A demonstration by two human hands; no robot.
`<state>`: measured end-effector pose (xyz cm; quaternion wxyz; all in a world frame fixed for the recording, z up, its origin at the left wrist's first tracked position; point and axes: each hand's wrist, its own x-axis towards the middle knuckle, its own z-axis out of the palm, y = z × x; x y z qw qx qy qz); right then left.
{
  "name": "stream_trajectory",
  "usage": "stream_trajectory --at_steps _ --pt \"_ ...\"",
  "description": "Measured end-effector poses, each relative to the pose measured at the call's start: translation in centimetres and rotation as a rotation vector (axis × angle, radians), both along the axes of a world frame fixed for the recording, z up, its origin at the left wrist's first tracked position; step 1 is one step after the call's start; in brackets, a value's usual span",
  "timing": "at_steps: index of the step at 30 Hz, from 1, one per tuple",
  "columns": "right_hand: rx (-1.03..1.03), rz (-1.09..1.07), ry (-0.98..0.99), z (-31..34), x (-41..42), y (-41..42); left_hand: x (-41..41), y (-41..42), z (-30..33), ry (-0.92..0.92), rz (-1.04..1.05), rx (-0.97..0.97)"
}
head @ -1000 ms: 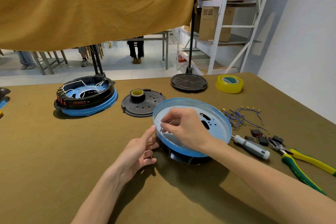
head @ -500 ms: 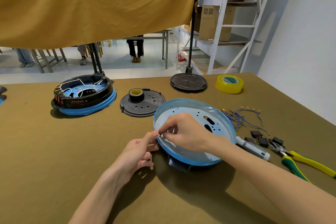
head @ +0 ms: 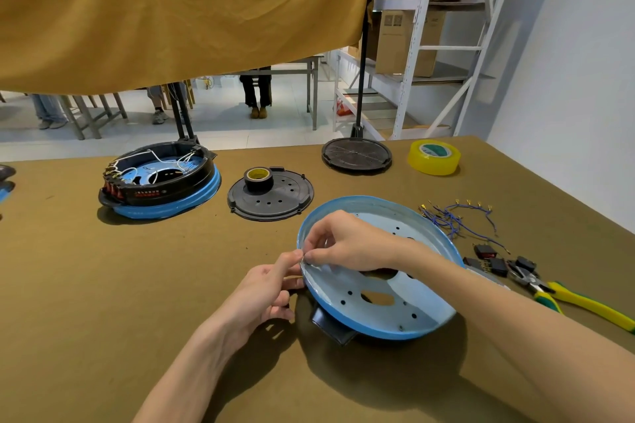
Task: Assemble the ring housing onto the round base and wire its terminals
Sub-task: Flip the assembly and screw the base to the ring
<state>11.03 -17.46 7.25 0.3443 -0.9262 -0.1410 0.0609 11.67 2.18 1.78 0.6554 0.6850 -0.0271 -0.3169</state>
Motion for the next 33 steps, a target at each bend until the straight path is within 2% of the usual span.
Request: stream_trajectory --at_steps 4,9,20,24,28,33 --pt "0.088 0.004 0.109 0.3 0.1 -0.4 0.0 0.0 0.0 0.007 0.002 -0.005" --pt "0.080 -0.011 0.027 0.3 0.1 -0.3 0.1 0.0 -0.1 0.008 0.007 0.012" --pt "-0.143 0.035 -0.079 0.5 -0.6 0.8 -0.1 0.0 -0.3 -0.018 0.007 0.053" --pt "-0.128 0.010 -0.105 0.9 -1.1 0.4 -0.2 -0.2 -0.2 -0.005 0.024 0.046" --pt "-0.303 -0.043 -0.197 0.4 -1.4 0.8 -0.2 0.0 -0.2 0.006 0.033 0.035" --pt "-0.245 0.045 -0.143 1.4 -1.5 0.2 -0.1 -0.1 -0.2 0.006 0.036 0.057"
